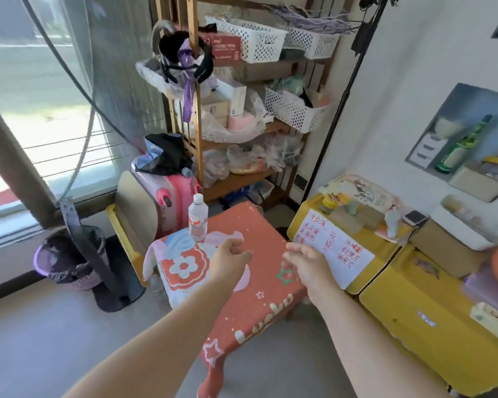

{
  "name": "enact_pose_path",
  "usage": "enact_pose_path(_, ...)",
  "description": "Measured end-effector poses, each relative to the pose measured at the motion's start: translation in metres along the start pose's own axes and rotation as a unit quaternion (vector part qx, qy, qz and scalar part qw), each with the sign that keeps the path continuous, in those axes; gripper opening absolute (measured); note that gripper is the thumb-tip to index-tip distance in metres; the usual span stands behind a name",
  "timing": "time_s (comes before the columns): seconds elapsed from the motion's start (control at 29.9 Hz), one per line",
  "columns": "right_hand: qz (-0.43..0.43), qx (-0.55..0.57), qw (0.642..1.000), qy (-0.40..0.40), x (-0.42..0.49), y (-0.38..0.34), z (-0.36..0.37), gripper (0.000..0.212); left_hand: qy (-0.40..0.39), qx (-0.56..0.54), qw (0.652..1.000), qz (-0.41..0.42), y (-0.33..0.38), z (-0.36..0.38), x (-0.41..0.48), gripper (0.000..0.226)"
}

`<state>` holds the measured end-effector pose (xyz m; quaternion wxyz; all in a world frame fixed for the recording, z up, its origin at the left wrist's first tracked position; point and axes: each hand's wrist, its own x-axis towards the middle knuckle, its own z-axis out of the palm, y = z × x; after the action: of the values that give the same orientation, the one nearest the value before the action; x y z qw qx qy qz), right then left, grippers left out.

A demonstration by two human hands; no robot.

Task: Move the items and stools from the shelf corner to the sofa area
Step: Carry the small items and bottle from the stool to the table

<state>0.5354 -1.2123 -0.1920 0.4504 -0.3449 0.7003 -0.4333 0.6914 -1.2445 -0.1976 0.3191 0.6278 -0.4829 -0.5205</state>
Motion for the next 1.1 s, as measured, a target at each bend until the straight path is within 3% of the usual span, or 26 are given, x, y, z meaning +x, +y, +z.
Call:
enact_pose_path(0.47, -0.017, -0.091, 0.978, -0.187, 0.132, -0.010, 0.056, 0.037, 0.160, -0.086, 0.979, -0.091, -0.020, -0.005, 0.090, 0.038)
enact_pose_path(0.77, 0.000, -0.155, 0.962, -0.226, 0.228, -0.018, 0.099, 0.039, 0.211, -0.070, 0.962, -0.158, -0.034, -0.016, 0.174, 0.040)
enact_pose_path(1.04, 0.010, -0.217, 0.939, -0.267, 0.288, -0.008, 0.146, 0.068, 0.249, -0.008, 0.950, -0.191, -0.056, -0.019, 0.225, 0.043)
enact_pose_path(1.1, -0.002, -0.256, 0.918, -0.303, 0.321, 0.016, 0.179, 0.076, 0.276, -0.011, 0.937, -0.212, -0.089, -0.015, 0.257, 0.045)
